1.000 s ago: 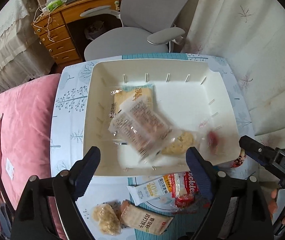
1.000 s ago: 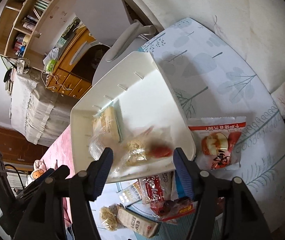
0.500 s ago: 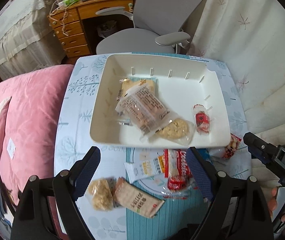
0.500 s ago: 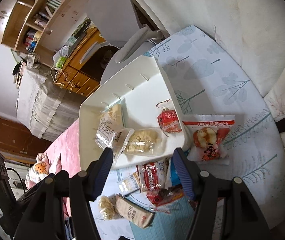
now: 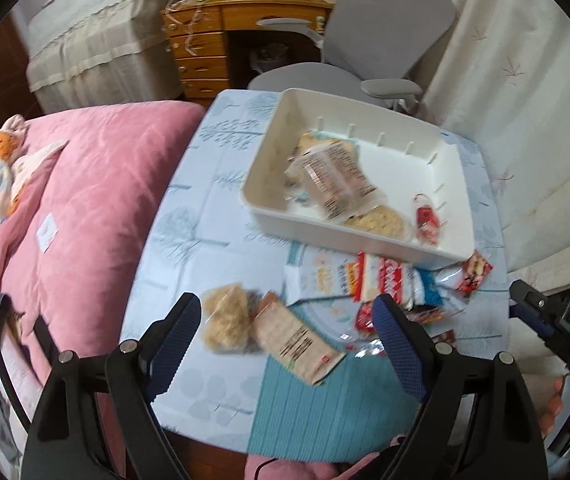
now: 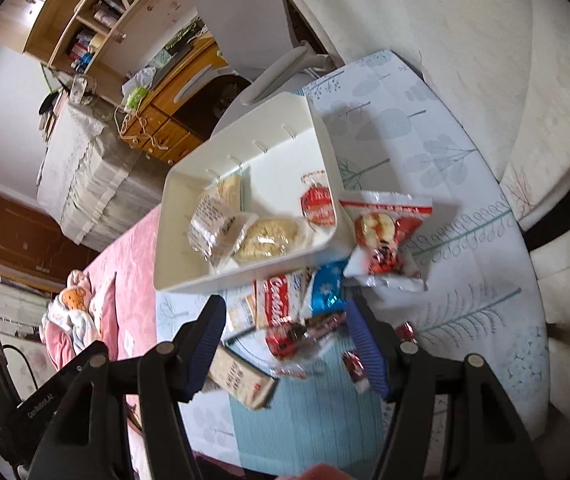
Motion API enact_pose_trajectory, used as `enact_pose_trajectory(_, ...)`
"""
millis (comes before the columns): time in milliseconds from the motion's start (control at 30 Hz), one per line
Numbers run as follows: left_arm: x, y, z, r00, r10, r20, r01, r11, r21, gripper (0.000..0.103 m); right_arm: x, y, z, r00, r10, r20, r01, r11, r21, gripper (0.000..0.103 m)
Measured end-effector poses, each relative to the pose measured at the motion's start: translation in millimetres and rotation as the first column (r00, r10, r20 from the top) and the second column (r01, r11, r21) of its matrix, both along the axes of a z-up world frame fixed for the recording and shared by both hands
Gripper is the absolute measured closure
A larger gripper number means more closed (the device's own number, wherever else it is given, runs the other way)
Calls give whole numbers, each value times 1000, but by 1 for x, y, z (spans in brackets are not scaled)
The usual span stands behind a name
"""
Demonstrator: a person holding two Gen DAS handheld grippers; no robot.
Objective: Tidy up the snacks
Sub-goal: 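Move both tools to the snacks beside the tray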
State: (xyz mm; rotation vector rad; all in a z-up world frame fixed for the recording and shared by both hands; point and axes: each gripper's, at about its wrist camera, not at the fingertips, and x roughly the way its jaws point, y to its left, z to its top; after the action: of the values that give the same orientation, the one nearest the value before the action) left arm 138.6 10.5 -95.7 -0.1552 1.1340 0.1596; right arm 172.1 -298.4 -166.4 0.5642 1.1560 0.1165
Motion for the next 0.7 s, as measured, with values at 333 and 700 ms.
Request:
enact_pose_trajectory(333,-56,37,-15,990,144,-3,-144,989,-16,16,-3,-11,-36,990,8,-143,-1,999,48,40)
enact_pose_trajectory(700,-58,77,-72,976,187,-113,-198,976,-93,16,-11,-13,-78,934,-78,-348,102,994,49,40)
